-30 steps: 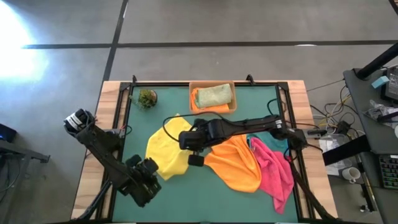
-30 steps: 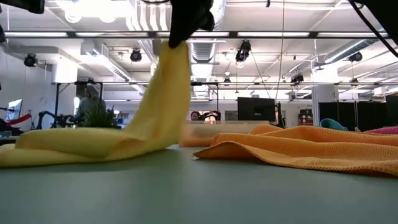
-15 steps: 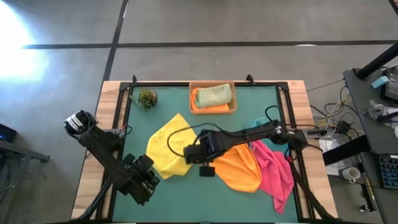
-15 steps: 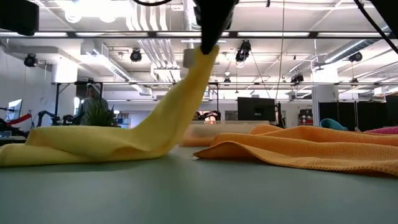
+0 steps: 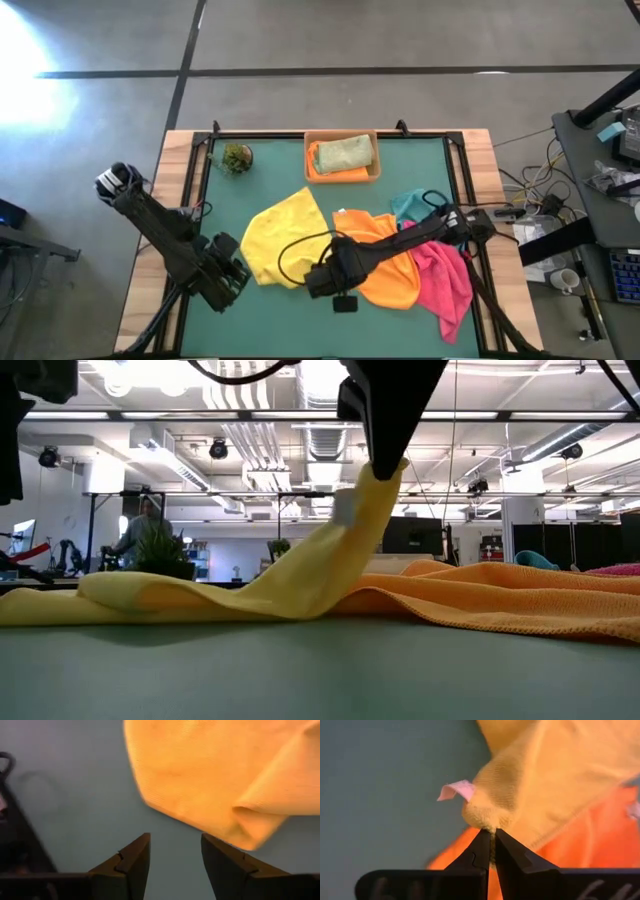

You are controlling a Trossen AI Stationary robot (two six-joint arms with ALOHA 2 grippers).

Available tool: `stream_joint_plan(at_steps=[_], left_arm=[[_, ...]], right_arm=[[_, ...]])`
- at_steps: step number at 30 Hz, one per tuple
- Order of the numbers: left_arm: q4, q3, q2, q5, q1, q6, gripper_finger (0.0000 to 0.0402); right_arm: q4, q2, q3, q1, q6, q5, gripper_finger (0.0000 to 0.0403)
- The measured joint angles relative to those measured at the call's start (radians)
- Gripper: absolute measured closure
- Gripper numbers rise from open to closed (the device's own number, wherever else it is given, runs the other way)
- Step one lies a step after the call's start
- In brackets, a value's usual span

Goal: Fold microfiber towels
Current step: Fold the yellow towel

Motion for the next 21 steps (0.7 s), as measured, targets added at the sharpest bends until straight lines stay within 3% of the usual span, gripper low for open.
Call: stream_joint_plan(at_steps=[4, 9, 14, 21], left_arm=[[0.129, -0.015, -0.012, -0.005, 0.002, 0.106, 0.0242], [0.389, -0.068, 0.017, -0.016, 0.002, 0.268, 0.0242], [0.574, -0.086, 0.103, -0.020, 0.002, 0.350, 0.0242], [0.785, -0.056, 0.250, -0.023, 0.002, 0.486, 0.0242]], right_arm=[[0.117, 0.000, -0.034, 0.011, 0.009, -0.066, 0.0392], [0.193, 0.000, -0.041, 0.014, 0.038, -0.069, 0.0392], [0.285, 0.000, -0.044, 0.014, 0.044, -0.139, 0.0392], [0.316, 0.001, -0.055, 0.010, 0.044, -0.142, 0.0392]])
